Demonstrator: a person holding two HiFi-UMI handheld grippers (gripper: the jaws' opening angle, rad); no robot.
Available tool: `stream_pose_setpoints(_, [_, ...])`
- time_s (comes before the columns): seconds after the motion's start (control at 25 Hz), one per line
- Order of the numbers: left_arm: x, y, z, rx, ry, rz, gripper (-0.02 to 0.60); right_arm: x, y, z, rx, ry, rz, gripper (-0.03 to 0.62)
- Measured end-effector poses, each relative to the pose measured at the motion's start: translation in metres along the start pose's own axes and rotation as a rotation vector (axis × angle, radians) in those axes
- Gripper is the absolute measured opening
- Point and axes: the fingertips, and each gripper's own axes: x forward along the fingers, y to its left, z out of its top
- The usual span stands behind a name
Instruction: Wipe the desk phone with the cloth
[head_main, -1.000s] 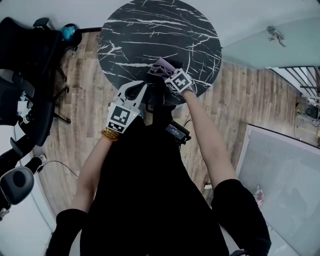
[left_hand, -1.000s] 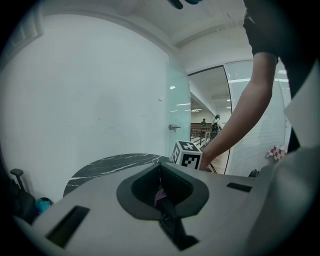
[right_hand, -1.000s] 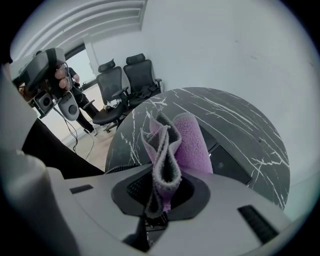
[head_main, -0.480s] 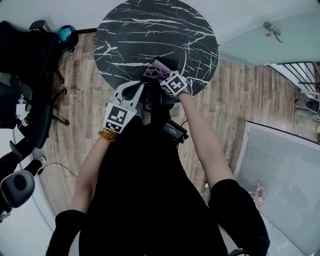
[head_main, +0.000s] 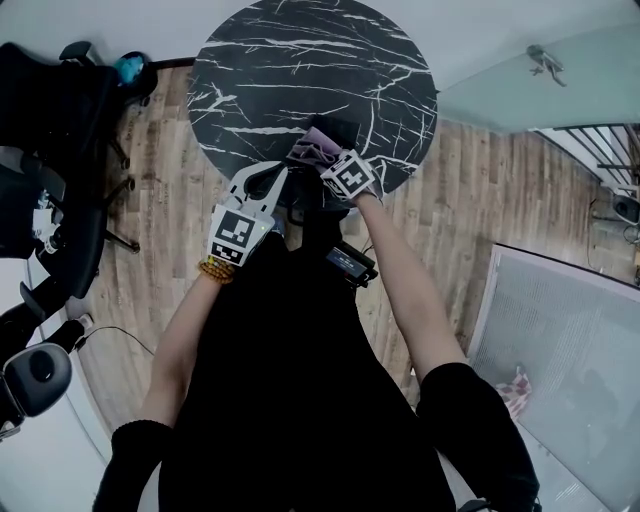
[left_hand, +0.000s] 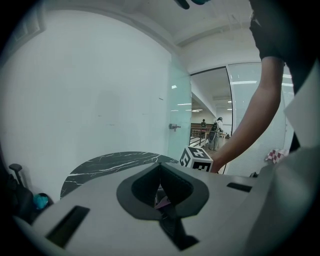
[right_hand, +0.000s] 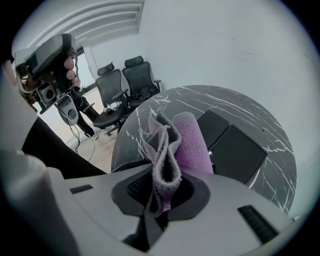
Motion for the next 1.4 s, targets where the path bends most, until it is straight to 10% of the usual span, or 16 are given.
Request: stream_pose_setpoints(1.4, [0.002, -0.001, -0.022, -0.047, 0.068, 0.003, 0.014, 0.014, 0.044, -0.037, 0.032, 0.028, 0.061, 0.054])
